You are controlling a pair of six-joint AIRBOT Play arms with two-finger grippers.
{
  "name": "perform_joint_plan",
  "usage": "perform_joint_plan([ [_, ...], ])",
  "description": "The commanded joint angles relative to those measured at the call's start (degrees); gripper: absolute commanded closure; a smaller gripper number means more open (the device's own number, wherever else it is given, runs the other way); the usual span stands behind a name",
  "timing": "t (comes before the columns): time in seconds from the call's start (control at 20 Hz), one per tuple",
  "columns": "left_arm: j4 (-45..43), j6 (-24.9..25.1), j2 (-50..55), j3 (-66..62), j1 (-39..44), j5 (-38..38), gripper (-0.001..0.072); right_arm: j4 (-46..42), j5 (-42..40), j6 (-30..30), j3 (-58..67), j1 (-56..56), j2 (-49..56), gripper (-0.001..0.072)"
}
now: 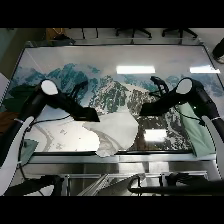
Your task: Fold the shirts.
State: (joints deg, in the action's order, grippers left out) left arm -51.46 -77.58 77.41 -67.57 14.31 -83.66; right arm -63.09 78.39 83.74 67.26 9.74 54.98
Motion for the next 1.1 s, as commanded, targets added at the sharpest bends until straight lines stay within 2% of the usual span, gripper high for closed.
perform_joint_plan([
  [0.0,0.85,-0.7,-9.88,18.86,-4.07,5.84,0.0,0.24,-0.76,-2.4,-7.65,-0.37,-0.2,0.0229],
  [0.15,9.66,1.29,-16.92,34.18,-2.47,15.54,0.0001,0.57,-6.05,-3.74,-13.4,-0.35,0.79,0.0229],
  [0.3,15.19,2.1,-21.22,44.41,6.16,29.99,0.0002,4.5,-7.1,-7.67,-15.3,-0.35,3.91,0.023],
  [0.45,19.17,2.01,-20.94,47.89,15.87,43.65,0.0002,11.34,-8.35,-12.46,-15.3,-0.35,7.54,0.023],
  [0.55,19.65,2.05,-17.62,47.45,19.98,49.48,0.0062,13.68,-9.44,-14.47,-15.3,-0.35,9.57,0.023],
  [0.6,19.65,2.05,-15.23,46.62,20.7,50.51,0.0062,14.45,-9.46,-15.34,-15.3,-0.35,10.49,0.0231],
  [0.65,19.63,2.12,-12.72,45.29,20.7,50.66,0.017,15.47,-9.46,-16.28,-15.3,-0.35,11.26,0.0234],
  [0.7,19.54,2.75,-10.34,43.54,20.24,50.38,0.0356,16.46,-9.49,-17.68,-15.3,-0.35,11.67,0.029],
  [0.75,19.52,3.98,-8.48,41.66,19.52,49.09,0.0537,17.27,-9.64,-18.91,-15.28,-0.35,11.82,0.0473],
  [0.8,19.52,5.57,-6.91,39.3,18.27,46.58,0.0686,17.86,-9.81,-20.5,-15.21,-0.37,11.78,0.0639],
  [0.85,19.56,6.47,-5.95,36.98,16.9,43.6,0.0685,17.9,-9.81,-21.05,-14.73,-0.39,11.76,0.0692],
  [0.95,19.56,7.41,-6.45,31.89,14.29,36.96,0.0686,17.99,-7.32,-21.49,-11.72,-0.48,11.39,0.0693],
  [1.05,19.56,7.69,-11.43,26.21,11.28,31.52,0.0688,18.62,-3.28,-21.46,-4.96,-0.48,9.7,0.0693],
])
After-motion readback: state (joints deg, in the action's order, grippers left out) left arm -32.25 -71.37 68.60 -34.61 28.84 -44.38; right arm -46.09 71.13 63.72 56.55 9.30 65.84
